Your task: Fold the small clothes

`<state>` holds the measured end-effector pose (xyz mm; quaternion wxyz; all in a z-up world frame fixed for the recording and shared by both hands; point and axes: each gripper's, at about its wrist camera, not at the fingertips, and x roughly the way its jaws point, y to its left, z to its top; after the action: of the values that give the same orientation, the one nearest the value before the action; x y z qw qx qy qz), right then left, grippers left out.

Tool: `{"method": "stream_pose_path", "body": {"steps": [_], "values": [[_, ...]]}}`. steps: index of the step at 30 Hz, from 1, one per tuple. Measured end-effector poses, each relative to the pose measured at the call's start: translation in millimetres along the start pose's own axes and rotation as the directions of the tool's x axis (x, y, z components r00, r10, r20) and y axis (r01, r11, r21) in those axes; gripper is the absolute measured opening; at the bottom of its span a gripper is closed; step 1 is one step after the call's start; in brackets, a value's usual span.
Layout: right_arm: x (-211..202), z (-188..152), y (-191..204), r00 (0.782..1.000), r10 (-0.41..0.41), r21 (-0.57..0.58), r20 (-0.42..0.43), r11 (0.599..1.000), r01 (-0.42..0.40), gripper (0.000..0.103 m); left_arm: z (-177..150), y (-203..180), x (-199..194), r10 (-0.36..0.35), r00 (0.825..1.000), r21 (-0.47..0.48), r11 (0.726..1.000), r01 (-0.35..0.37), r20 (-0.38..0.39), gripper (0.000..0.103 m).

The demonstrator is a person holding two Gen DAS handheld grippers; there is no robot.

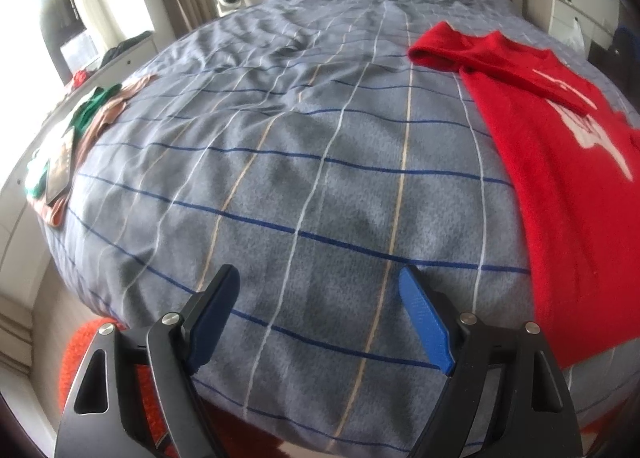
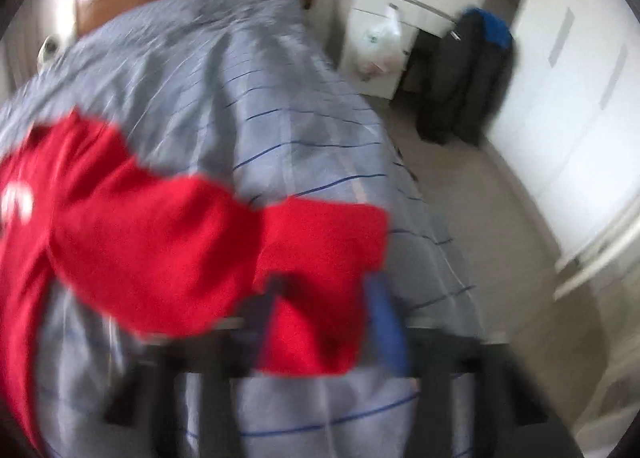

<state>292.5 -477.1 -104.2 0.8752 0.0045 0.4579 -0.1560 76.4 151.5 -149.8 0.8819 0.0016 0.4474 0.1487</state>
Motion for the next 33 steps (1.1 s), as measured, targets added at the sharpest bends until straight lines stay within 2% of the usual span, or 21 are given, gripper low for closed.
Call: {"method": "stream_pose_path", "body": {"steps": [2, 4, 8, 9, 10, 11, 12, 13, 14, 15, 17, 20, 21, 22, 23, 24, 26, 27, 30, 31, 33], "values": [[-5.4, -3.2, -29.8, 0.998, 0.06, 0.165, 0.018, 0.984, -0.062, 0.012, 0.0, 0.9, 0.5, -0.003, 1.0, -0.005, 1.0, 0.003, -0.003, 0.084], [-8.3, -14.4, -63.1, 0.992, 0.118, 0.336, 0.031, 0.934, -0.122, 0.012, 0.1, 0.8, 1.5, -0.002, 1.0, -0.004, 1.0, 0.002, -0.005, 0.085], [3.6, -57.9, -116.1, 0.969, 0.248, 0.602, 0.022, 0.77, -0.211, 0.012, -0.3, -1.8, 2.4, 0.008, 1.0, 0.009, 1.0, -0.008, -0.001, 0.085], [3.8, -63.4, -119.6, 0.964, 0.265, 0.619, 0.037, 0.751, -0.23, 0.012, -0.3, -2.1, 2.4, 0.01, 1.0, 0.011, 1.0, -0.01, 0.0, 0.085], [-2.0, -63.8, -117.3, 0.968, 0.247, 0.589, 0.047, 0.776, -0.227, 0.014, -0.4, -2.4, 2.3, 0.013, 1.0, 0.012, 1.0, -0.013, 0.001, 0.085], [-9.6, -58.1, -107.0, 0.978, 0.203, 0.506, 0.048, 0.839, -0.199, 0.021, -0.8, -2.6, 1.9, 0.017, 1.0, 0.014, 1.0, -0.017, 0.003, 0.085], [-17.5, -50.0, -90.4, 0.986, 0.159, 0.389, 0.05, 0.906, -0.165, 0.028, -1.0, -2.8, 1.9, 0.02, 1.0, 0.015, 1.0, -0.02, 0.004, 0.085], [-26.4, -42.5, -65.4, 0.991, 0.122, 0.232, 0.064, 0.964, -0.133, 0.042, -1.2, -3.1, 1.9, 0.024, 1.0, 0.016, 1.0, -0.024, 0.005, 0.085], [-33.6, -38.9, -45.4, 0.991, 0.107, 0.107, 0.082, 0.988, -0.115, 0.048, -1.3, -3.7, 2.2, 0.027, 1.0, 0.018, 0.999, -0.027, 0.005, 0.085], [-38.7, -35.0, -22.8, 0.99, 0.1, -0.017, 0.098, 0.995, -0.099, 0.048, -1.0, -4.3, 2.4, 0.03, 1.0, 0.02, 0.999, -0.03, 0.006, 0.085], [-37.1, -30.0, 17.2, 0.991, 0.098, -0.216, 0.091, 0.973, -0.077, 0.047, -1.1, -5.3, 2.1, 0.039, 0.999, 0.027, 0.999, -0.039, 0.008, 0.085], [-12.1, -26.1, 44.6, 1.0, 0.015, -0.356, 0.026, 0.934, -0.005, 0.045, -1.7, -5.6, 2.0, 0.046, 0.999, 0.037, 0.998, -0.046, 0.01, 0.086], [-0.7, -26.0, 44.6, 0.999, -0.032, -0.378, -0.001, 0.925, 0.029, 0.038, -1.9, -5.1, 1.6, 0.045, 0.999, 0.038, 0.998, -0.045, 0.009, 0.086], [5.7, -26.1, 36.8, 0.998, -0.054, -0.363, -0.013, 0.931, 0.046, 0.012, -2.1, -5.1, 1.4, 0.044, 0.999, 0.038, 0.998, -0.044, 0.009, 0.086], [3.9, -23.1, 28.1, 0.999, -0.036, -0.309, -0.008, 0.951, 0.032, 0.006, -2.3, -4.6, 1.2, 0.042, 0.999, 0.037, 0.998, -0.043, 0.009, 0.086], [-3.3, -19.7, 9.0, 1.0, 0.006, -0.182, 0.016, 0.983, -0.003, 0.006, -2.1, -4.8, 1.3, 0.041, 0.999, 0.037, 0.998, -0.041, 0.009, 0.086], [-16.9, -23.0, -25.9, 0.996, 0.074, 0.036, 0.056, 0.996, -0.076, 0.006, -1.1, -4.2, 2.4, 0.037, 0.999, 0.035, 0.999, -0.038, 0.007, 0.086], [-22.0, -29.0, -44.9, 0.993, 0.093, 0.152, 0.07, 0.983, -0.102, 0.005, -0.4, -4.3, 3.5, 0.036, 0.999, 0.032, 0.999, -0.036, 0.006, 0.087], [-23.1, -60.2, -100.5, 0.98, 0.191, 0.463, 0.058, 0.865, -0.196, 0.005, -0.1, -5.0, 3.7, 0.035, 0.999, 0.033, 0.999, -0.035, 0.007, 0.087], [-20.0, -72.9, -113.3, 0.972, 0.232, 0.519, 0.045, 0.826, -0.221, 0.005, -0.1, -5.1, 3.5, 0.036, 0.999, 0.034, 0.999, -0.036, 0.007, 0.087], [-20.3, -84.2, -125.1, 0.958, 0.28, 0.558, 0.06, 0.786, -0.265, 0.005, -0.1, -5.2, 3.4, 0.037, 0.999, 0.033, 0.999, -0.038, 0.008, 0.087]]}}
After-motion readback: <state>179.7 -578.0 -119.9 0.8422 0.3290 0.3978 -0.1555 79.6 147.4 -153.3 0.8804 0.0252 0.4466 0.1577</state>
